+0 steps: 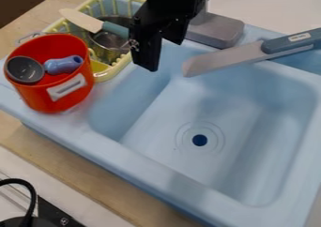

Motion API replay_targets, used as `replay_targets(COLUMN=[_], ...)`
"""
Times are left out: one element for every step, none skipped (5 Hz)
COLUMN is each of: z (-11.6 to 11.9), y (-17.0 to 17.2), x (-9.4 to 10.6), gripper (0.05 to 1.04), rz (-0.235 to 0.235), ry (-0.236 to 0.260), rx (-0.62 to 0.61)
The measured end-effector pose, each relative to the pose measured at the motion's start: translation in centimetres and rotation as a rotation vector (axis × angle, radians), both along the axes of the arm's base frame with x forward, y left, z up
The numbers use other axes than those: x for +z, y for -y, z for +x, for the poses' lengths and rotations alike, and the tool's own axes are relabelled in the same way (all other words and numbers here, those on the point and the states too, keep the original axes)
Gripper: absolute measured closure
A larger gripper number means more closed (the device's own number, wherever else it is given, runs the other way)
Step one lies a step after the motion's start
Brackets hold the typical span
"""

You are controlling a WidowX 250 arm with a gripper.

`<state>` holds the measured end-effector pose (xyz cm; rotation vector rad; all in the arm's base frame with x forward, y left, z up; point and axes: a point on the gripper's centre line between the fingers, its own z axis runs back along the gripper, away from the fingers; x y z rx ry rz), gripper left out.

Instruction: Place bowl and spoon in the sink

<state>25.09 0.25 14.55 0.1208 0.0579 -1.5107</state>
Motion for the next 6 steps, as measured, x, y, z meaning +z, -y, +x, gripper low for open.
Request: replay_targets(z=[-0.2, -0.9, -1.3, -2.4, -4.0, -4.9], y=[0.1, -0.2, -0.9, -1.3, -1.6, -1.9], x=[-0.5, -0.5, 0.4, 1.0, 2.3, 3.4], gripper=[0.085, 0.085, 0.085, 0.085, 0.085, 0.085], rz=[-0.006, -0.063, -0.122, -0.159, -0.157, -0.163], ry=[-0.019, -0.061, -0.022, 0.006, 0.003, 0.038], rx=[0.011, 0.143, 0.342, 0.570, 0.820, 1.070])
